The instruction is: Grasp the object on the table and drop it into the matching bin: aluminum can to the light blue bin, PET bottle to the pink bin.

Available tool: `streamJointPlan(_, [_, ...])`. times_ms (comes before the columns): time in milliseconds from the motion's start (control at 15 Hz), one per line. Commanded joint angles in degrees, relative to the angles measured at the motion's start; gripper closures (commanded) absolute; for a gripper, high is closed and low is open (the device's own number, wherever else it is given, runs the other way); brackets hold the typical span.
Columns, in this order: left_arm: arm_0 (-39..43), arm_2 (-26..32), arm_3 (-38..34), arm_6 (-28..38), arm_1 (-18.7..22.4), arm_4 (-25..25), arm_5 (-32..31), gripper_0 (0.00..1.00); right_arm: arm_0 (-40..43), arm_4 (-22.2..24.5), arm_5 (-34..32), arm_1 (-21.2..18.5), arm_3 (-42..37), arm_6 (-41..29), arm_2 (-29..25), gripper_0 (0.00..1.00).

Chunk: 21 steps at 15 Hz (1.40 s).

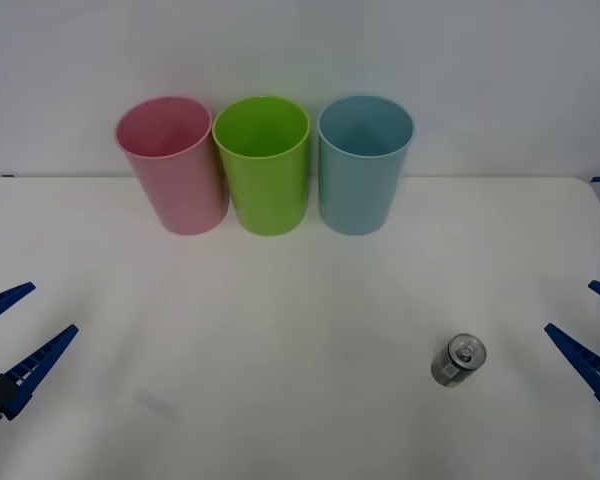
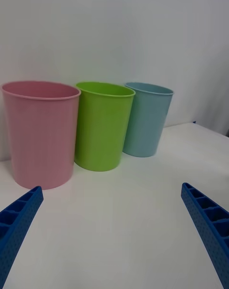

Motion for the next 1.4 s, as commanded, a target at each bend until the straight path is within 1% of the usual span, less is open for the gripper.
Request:
streamJointPlan(67, [0.0, 0.0, 0.0, 0.0, 0.0, 0.0, 0.0, 0.0, 0.0, 0.0, 0.0, 0.0, 0.0, 0.0, 0.0, 0.0])
streamJointPlan(133, [0.0, 0.0, 0.0, 0.0, 0.0, 0.0, 0.0, 0.0, 0.74, 0.72, 0.04, 0.41, 1.13, 0.0, 0.21, 0.0])
streamJointPlan(333, [0.0, 0.0, 0.0, 0.0, 0.0, 0.0, 0.0, 0.0, 0.83, 0.9, 0.65, -1.35, 1.4, 0.09, 1.44, 0.0])
streamJointPlan(533, [0.0, 0.0, 0.0, 0.0, 0.0, 0.0, 0.0, 0.0, 1.97, 0.9, 0.74, -2.22, 1.66, 0.53, 1.79, 0.0])
streamJointPlan(1133, [0.0, 0.0, 0.0, 0.0, 0.0, 0.0, 0.0, 0.0, 7.51, 0.9, -1.72, -2.49, 1.92, 4.48, 3.28, 0.0])
streamJointPlan(1200, [0.0, 0.0, 0.0, 0.0, 0.0, 0.0, 0.0, 0.0, 7.51, 0.9, -2.69, -2.4, 2.8, 5.63, 3.46, 0.0])
streamJointPlan(1400, [0.0, 0.0, 0.0, 0.0, 0.0, 0.0, 0.0, 0.0, 5.66, 0.9, -4.8, -2.4, 7.99, 13.54, 3.54, 0.0])
